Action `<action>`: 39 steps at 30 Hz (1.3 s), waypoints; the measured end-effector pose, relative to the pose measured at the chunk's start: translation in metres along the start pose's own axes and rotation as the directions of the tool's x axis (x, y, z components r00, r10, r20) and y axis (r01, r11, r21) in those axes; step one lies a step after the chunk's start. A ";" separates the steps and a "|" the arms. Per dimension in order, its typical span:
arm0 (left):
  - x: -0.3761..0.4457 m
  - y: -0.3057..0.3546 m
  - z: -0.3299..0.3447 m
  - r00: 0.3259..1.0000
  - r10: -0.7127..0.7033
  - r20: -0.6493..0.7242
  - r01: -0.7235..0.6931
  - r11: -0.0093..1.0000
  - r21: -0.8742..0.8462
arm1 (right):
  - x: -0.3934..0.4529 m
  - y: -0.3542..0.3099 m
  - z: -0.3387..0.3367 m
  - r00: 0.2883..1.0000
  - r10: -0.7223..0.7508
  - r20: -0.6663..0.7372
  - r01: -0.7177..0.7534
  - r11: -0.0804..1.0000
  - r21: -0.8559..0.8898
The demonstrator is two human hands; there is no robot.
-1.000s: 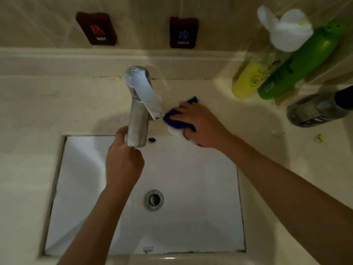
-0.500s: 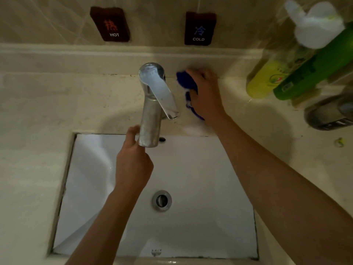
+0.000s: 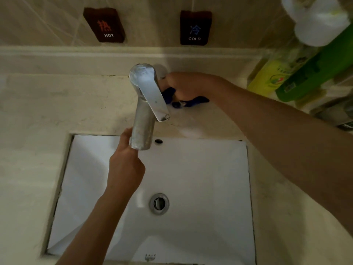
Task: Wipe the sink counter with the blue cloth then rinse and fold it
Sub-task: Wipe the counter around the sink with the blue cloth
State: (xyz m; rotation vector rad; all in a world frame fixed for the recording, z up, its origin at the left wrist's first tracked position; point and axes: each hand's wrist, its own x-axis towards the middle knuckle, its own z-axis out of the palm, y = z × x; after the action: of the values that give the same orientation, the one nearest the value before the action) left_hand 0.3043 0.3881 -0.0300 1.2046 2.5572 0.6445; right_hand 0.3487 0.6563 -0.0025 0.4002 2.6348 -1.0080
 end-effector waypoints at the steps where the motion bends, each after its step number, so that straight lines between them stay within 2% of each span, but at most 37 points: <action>1: 0.000 0.000 -0.001 1.000 -0.019 0.000 0.019 1.000 -0.002 | -0.004 0.007 0.004 1.000 -0.011 -0.002 0.011 1.000 0.013; 3: 0.001 -0.002 -0.001 1.000 -0.005 0.002 0.005 1.000 -0.012 | -0.019 0.025 0.011 0.998 -0.025 -0.063 0.026 0.999 0.019; 6: 0.002 -0.008 0.003 0.992 0.124 0.003 -0.124 0.992 -0.004 | -0.056 0.039 0.035 0.983 -0.023 -0.181 0.038 0.996 0.081; 10: 0.001 -0.008 0.003 0.992 0.128 -0.010 -0.128 0.991 -0.040 | -0.095 0.023 0.083 0.963 -0.192 -0.191 0.216 0.970 0.115; 11: 0.001 -0.007 0.001 0.991 0.133 -0.008 -0.133 0.990 -0.045 | -0.099 0.025 0.085 0.968 -0.163 -0.192 0.192 0.971 0.143; 13: 0.001 -0.008 -0.001 0.987 0.161 0.004 -0.160 0.986 -0.054 | -0.103 0.038 0.079 0.954 0.020 -0.301 0.056 0.968 0.243; 15: 0.003 -0.010 0.000 0.987 0.159 0.005 -0.158 0.985 -0.067 | -0.093 0.049 0.075 0.849 0.153 -0.505 -0.045 0.974 0.220; 17: 0.002 -0.010 0.001 0.989 0.146 0.014 -0.144 0.986 -0.087 | -0.072 0.042 0.081 0.777 0.159 -0.609 -0.135 0.987 0.084; 18: 0.002 -0.011 0.001 0.989 0.147 0.016 -0.145 0.985 -0.091 | -0.062 0.032 0.088 0.775 0.136 -0.617 -0.154 0.988 0.024; 20: 0.002 -0.011 -0.001 0.989 0.147 0.022 -0.145 0.986 -0.079 | -0.054 0.006 0.108 0.796 0.037 -0.604 -0.083 0.995 -0.048; 23: 0.002 -0.012 -0.003 0.994 0.101 0.047 -0.098 0.994 -0.053 | -0.079 -0.009 0.133 0.844 -0.113 -0.524 0.105 0.993 -0.045; 25: 0.003 -0.015 -0.003 0.993 0.091 0.074 -0.089 0.996 -0.025 | -0.112 0.003 0.136 0.877 -0.102 -0.470 0.103 0.994 -0.023; 26: 0.003 -0.016 -0.004 0.991 0.103 0.090 -0.101 0.995 -0.020 | -0.129 0.013 0.133 0.856 -0.005 -0.517 0.023 0.999 0.029; 27: 0.004 -0.018 -0.004 0.988 0.112 0.103 -0.111 0.994 -0.024 | -0.145 0.022 0.126 0.794 0.142 -0.591 -0.089 0.989 0.119; 29: 0.004 -0.018 -0.004 0.986 0.118 0.117 -0.115 0.993 -0.035 | -0.158 0.038 0.110 0.580 0.409 -0.704 -0.322 0.909 0.264; 30: 0.003 -0.017 -0.004 0.986 0.120 0.117 -0.117 0.992 -0.038 | -0.152 0.041 0.104 0.493 0.471 -0.732 -0.405 0.869 0.286; 31: 0.003 -0.016 -0.003 0.985 0.125 0.118 -0.122 0.992 -0.037 | -0.137 0.039 0.102 0.460 0.475 -0.750 -0.456 0.851 0.260; 34: 0.002 -0.017 -0.003 0.984 0.119 0.129 -0.118 0.993 -0.014 | -0.074 0.003 0.110 0.501 0.414 -0.760 -0.440 0.878 0.189; 37: 0.003 -0.021 -0.004 0.984 0.114 0.136 -0.118 0.993 0.017 | -0.049 -0.045 0.134 0.619 0.247 -0.746 -0.233 0.964 0.126; 39: 0.004 -0.022 -0.005 0.983 0.117 0.139 -0.121 0.992 0.022 | -0.067 -0.046 0.143 0.730 0.113 -0.674 -0.066 0.993 0.095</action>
State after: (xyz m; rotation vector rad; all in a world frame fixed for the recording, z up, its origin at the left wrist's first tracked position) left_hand 0.2851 0.3767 -0.0362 1.3701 2.4040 0.5289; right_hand 0.4181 0.5154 -0.0522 1.0924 3.1672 -1.0622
